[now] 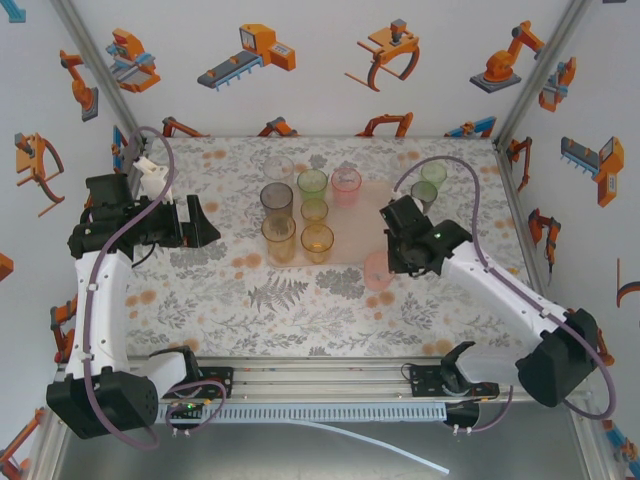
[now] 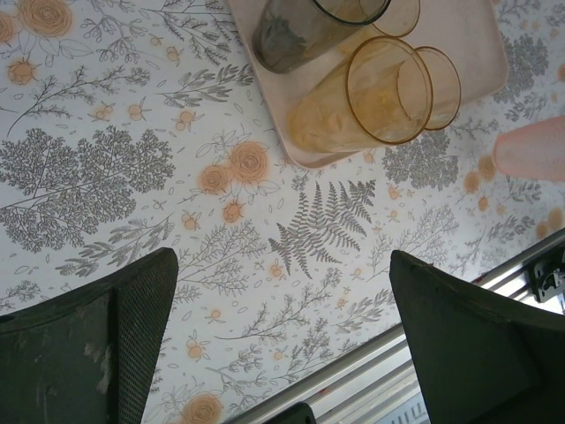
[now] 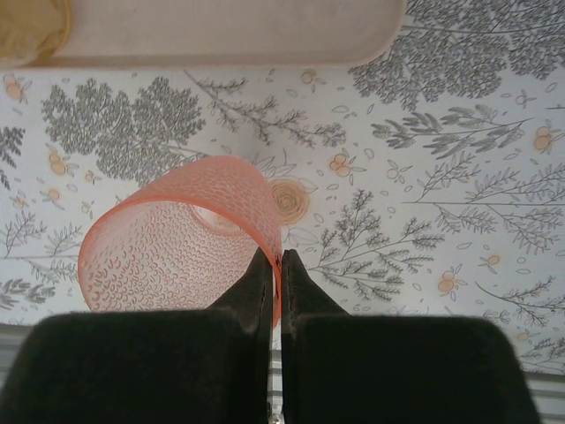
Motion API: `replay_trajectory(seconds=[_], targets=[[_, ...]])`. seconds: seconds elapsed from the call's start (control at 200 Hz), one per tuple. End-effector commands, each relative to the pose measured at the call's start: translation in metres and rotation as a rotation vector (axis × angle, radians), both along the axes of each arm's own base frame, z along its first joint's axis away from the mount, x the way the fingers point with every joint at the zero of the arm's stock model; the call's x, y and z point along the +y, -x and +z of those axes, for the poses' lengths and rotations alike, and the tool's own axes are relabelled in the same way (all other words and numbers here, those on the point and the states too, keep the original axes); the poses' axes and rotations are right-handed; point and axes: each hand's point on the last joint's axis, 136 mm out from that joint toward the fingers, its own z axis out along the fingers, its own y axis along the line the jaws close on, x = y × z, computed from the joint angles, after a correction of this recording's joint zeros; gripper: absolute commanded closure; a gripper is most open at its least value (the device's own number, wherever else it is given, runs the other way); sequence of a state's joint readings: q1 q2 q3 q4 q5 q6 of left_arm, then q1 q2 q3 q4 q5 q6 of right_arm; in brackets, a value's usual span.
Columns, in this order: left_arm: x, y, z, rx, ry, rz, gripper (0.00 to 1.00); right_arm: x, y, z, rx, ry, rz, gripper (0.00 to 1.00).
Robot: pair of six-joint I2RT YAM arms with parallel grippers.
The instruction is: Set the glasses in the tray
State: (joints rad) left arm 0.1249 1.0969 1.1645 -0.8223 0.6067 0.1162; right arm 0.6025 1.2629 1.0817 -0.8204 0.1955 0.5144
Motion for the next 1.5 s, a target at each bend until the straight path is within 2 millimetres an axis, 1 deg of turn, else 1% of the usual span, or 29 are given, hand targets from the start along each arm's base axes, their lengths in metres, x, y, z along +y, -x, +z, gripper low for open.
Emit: replay_trajectory(seconds=[0.0, 0.11, 0.27, 0.451, 0.621, 0.736, 0.851, 0.986, 1.172, 1.497], targets=[[-0.006, 0.001, 0.01, -0.02, 0.039, -0.019, 0.03, 0.007, -0.035, 0.024, -0.068, -0.036, 0.007, 0.99], [-0.007, 0.002, 0.011, -0.019, 0.043, -0.02, 0.03, 0.011, -0.065, 0.026, -0.077, -0.032, 0.001, 0.99], [-0.008, 0.003, 0.013, -0.024, 0.047, -0.022, 0.03, 0.021, -0.104, 0.02, -0.064, -0.032, 0.013, 0.99], [-0.008, 0.003, 0.012, -0.022, 0.048, -0.021, 0.03, 0.039, -0.14, 0.017, -0.071, -0.036, 0.047, 0.99], [-0.007, 0.002, 0.011, -0.021, 0.044, -0.019, 0.03, 0.053, -0.163, 0.007, -0.055, -0.032, 0.069, 0.99], [-0.007, 0.003, 0.01, -0.018, 0.041, -0.016, 0.03, 0.059, -0.172, 0.0, -0.043, -0.024, 0.08, 0.99], [-0.007, 0.003, 0.01, -0.021, 0.039, -0.017, 0.03, 0.061, -0.176, -0.008, -0.023, -0.007, 0.096, 0.99], [-0.006, 0.003, 0.01, -0.022, 0.037, -0.017, 0.03, 0.063, -0.181, -0.011, -0.022, -0.005, 0.1, 0.98], [-0.007, 0.004, 0.009, -0.019, 0.039, -0.018, 0.03, 0.069, -0.182, -0.019, 0.0, -0.026, 0.107, 0.98], [-0.007, 0.004, 0.008, -0.019, 0.037, -0.017, 0.03, 0.074, -0.187, -0.026, 0.006, -0.037, 0.109, 0.98]])
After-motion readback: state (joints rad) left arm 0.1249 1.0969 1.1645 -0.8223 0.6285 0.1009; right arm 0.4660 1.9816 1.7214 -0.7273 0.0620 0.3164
